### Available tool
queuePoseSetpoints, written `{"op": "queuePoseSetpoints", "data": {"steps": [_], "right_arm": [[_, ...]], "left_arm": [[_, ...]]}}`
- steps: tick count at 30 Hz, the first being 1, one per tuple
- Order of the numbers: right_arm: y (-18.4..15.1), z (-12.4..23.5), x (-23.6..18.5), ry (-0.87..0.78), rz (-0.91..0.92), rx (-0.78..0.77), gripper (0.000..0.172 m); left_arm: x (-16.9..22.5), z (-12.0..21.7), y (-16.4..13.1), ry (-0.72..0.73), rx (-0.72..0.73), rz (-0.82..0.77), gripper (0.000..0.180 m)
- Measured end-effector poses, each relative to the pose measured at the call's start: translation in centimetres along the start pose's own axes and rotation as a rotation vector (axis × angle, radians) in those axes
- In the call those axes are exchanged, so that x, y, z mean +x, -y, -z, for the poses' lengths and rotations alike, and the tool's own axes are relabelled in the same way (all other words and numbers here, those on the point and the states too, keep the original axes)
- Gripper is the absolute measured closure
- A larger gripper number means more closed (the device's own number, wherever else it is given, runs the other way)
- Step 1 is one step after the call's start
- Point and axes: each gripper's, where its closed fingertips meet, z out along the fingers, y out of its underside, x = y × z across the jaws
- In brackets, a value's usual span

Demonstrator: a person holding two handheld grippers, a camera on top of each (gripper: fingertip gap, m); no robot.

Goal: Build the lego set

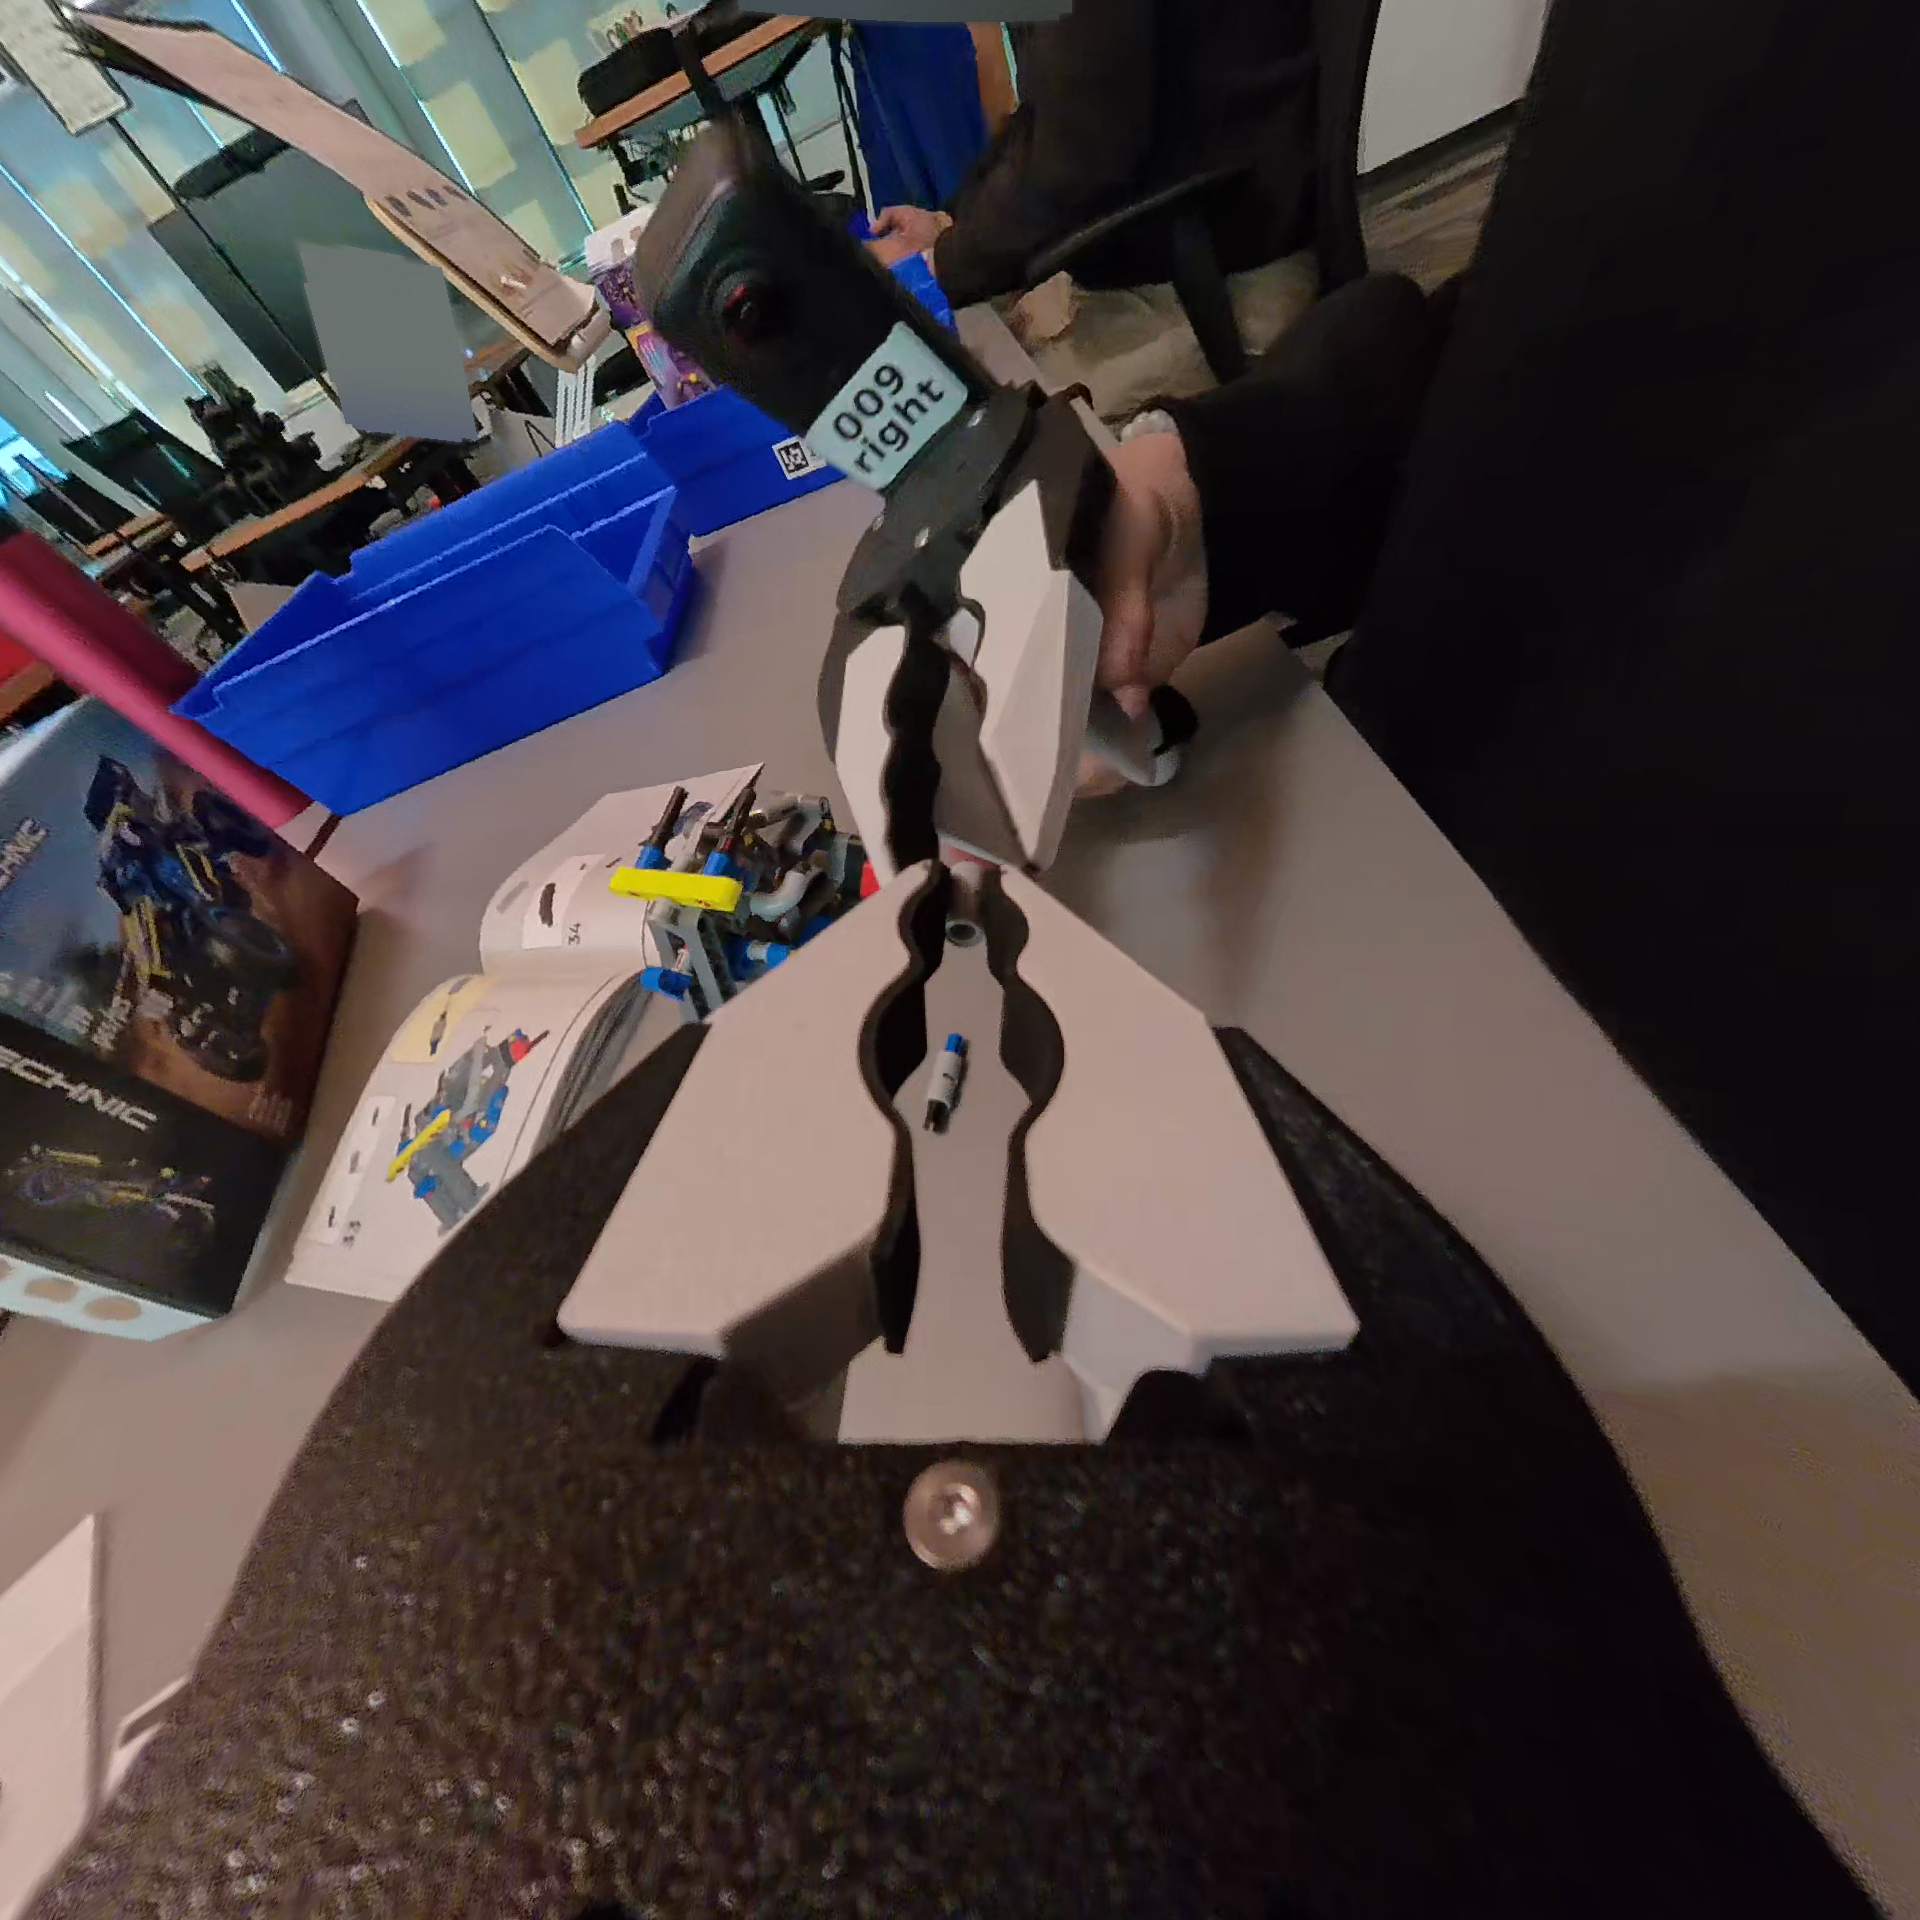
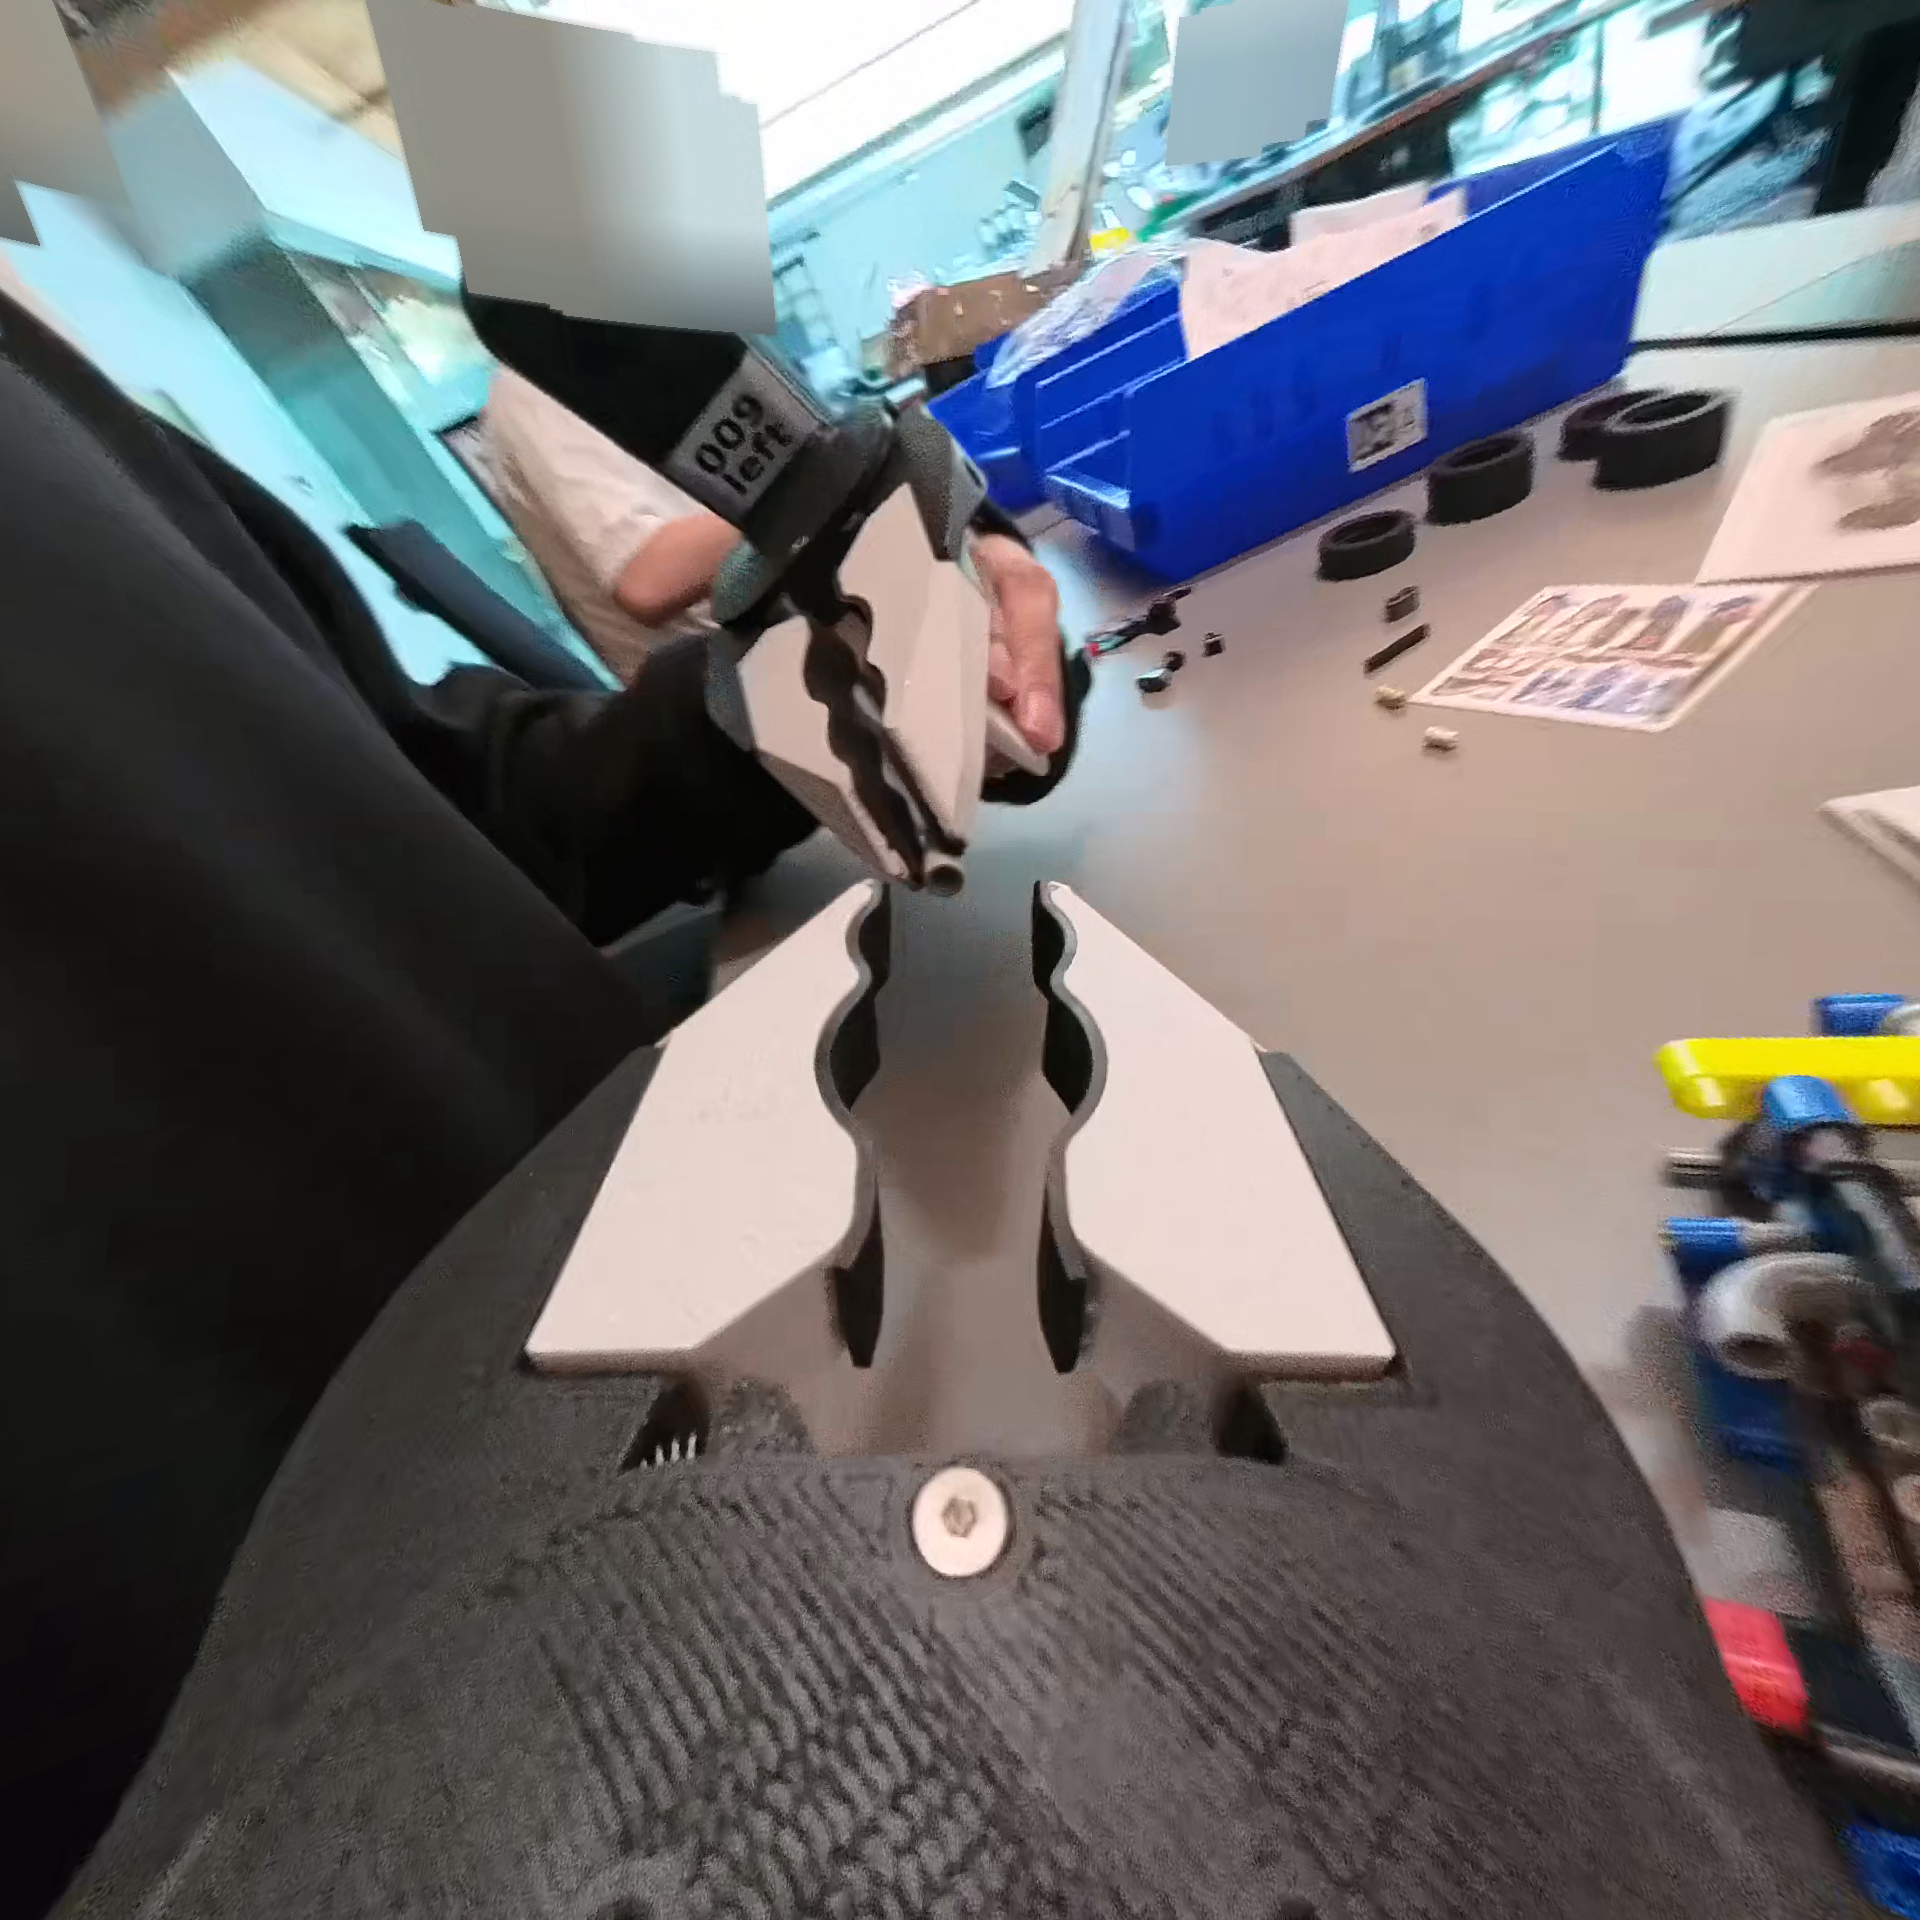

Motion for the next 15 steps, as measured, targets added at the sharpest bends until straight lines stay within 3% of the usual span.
{"op": "queuePoseSetpoints", "data": {"steps": [7, 15], "right_arm": [[1.2, 0.0, -1.3, 0.138, -0.202, 0.096, 0.161], [0.4, -0.2, -0.6, 0.105, -0.243, 0.047, 0.167]], "left_arm": [[0.4, 0.0, 0.8, -0.002, 0.035, -0.058, 0.176], [0.6, -0.3, 0.1, 0.021, -0.038, -0.134, 0.176]]}}
